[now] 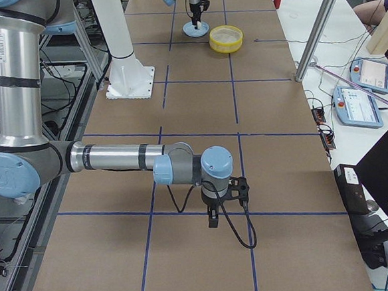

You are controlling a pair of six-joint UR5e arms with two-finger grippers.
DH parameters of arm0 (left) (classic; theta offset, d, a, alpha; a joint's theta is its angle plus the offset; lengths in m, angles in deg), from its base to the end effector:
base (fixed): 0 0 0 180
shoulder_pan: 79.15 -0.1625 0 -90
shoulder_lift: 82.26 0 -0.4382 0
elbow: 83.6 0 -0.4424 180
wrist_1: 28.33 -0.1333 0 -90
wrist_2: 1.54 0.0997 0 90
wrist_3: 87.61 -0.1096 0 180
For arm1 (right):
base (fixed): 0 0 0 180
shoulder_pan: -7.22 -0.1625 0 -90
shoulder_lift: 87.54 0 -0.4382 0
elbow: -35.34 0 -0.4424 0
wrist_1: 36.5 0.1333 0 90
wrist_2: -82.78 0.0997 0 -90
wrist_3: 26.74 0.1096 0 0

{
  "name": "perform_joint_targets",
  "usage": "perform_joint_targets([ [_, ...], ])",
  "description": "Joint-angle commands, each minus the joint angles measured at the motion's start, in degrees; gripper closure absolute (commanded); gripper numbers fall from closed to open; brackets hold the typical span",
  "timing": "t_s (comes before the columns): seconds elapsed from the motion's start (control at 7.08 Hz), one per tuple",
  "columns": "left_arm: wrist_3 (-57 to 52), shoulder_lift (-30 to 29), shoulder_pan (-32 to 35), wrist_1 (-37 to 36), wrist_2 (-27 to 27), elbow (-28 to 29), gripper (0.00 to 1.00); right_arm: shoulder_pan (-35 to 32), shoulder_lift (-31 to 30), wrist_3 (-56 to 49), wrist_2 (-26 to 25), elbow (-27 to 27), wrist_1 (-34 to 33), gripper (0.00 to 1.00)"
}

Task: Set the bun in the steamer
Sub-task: 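Lower the left gripper around the bun and close on it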

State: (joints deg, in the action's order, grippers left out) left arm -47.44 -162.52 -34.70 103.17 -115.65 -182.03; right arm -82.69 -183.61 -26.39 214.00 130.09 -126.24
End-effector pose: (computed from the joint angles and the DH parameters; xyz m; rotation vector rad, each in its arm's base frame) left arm 0.3013 -0.4196 0.6166 0.2325 0.7667 0.2364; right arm 0.0603 -0.4942 0.6927 -0.0205 -0.7193 0.0110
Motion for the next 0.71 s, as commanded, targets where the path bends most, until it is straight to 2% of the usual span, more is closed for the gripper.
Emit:
perform_joint_targets([
  [0.0,0.0,0.0,-0.6,-0.1,-0.1,0.2,0.21,0.0,0.0,0.0,0.0,0.0,0.0,0.0],
  [0.56,0.1,0.2,-0.5,-0.2,-3.0,-0.4,0.52,0.0,0.0,0.0,0.0,0.0,0.0,0.0],
])
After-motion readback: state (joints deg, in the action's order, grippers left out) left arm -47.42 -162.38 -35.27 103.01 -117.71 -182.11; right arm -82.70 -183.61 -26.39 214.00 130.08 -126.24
